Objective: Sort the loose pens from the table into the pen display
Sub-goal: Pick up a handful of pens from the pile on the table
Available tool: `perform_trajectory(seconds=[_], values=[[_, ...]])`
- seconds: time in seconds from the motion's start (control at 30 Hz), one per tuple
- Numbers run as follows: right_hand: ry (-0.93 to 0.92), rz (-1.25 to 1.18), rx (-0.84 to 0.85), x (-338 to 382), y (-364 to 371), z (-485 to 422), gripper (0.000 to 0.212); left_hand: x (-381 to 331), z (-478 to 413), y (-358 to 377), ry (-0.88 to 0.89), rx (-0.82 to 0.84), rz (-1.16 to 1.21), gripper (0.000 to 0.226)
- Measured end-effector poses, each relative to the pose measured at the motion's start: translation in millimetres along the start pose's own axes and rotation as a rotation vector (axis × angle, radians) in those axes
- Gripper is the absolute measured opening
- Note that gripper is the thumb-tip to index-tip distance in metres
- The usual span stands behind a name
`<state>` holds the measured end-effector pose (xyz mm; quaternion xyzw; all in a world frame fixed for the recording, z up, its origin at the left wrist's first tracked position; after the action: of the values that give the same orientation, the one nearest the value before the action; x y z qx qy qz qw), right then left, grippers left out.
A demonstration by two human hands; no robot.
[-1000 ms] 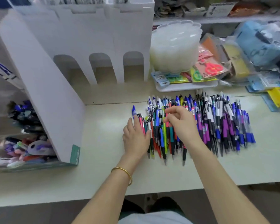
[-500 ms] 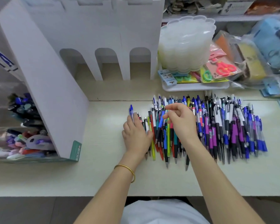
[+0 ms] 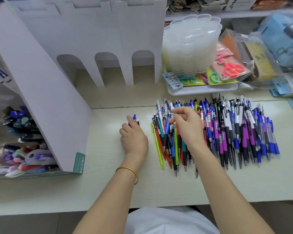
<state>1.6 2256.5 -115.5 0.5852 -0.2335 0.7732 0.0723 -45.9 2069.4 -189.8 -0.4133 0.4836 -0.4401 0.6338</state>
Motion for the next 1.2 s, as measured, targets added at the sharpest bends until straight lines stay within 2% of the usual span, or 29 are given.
perform_trajectory(seconds=[0.13, 0.2, 0.3, 0.33, 0.4, 0.47, 0.57, 0.8, 1.1, 1.2], values=[[0.003, 0.008, 0.005, -1.8, 2.5, -1.0, 0.021, 2.4, -3.7, -4.2, -0.003, 0.017, -0.044, 0.074], [-0.001, 0.010, 0.008, -1.7, 3.0, -1.2, 0.021, 5.8, -5.2, -10.0, 0.003, 0.022, -0.023, 0.064], [-0.006, -0.004, 0.006, -1.9, 1.4, -2.1, 0.020, 3.5, -5.1, -2.6, 0.001, 0.118, 0.306, 0.032], [-0.009, -0.005, 0.002, -1.8, 0.2, -2.5, 0.020, -0.5, -4.4, -1.9, -0.009, 0.132, 0.432, 0.027], [-0.016, -0.006, -0.004, -1.7, -2.6, -2.9, 0.020, -10.5, -3.2, 1.8, -0.056, 0.167, 0.656, 0.031], [-0.017, -0.009, -0.007, -1.9, -5.6, -2.7, 0.021, -22.7, 0.4, 5.2, -0.085, 0.192, 0.741, 0.041], [-0.009, -0.018, -0.012, -5.1, -11.9, -0.9, 0.021, -32.5, 2.5, 7.4, -0.070, 0.157, 0.684, 0.050], [-0.009, -0.011, -0.011, -6.1, -16.7, 2.0, 0.023, -34.6, 3.5, 6.6, -0.035, 0.138, 0.440, 0.053], [-0.031, 0.002, 0.003, -6.6, -12.1, 2.1, 0.021, -29.9, 4.7, 12.4, -0.027, 0.148, 0.400, 0.060], [-0.070, 0.097, 0.029, -7.1, -6.7, 1.2, 0.022, -28.9, 3.4, 14.0, -0.032, 0.175, 0.396, 0.061]])
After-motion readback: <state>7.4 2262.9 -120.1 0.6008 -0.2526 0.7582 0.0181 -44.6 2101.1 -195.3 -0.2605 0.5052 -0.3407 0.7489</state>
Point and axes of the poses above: each hand's wrist, its own z-axis away from the middle knuckle, its own y-axis out of the palm, x = y × z, the point moved 10 cm from there along -z, towards the middle knuckle, and after that the axes turned 1 degree about -z, right-handed, at the moved point
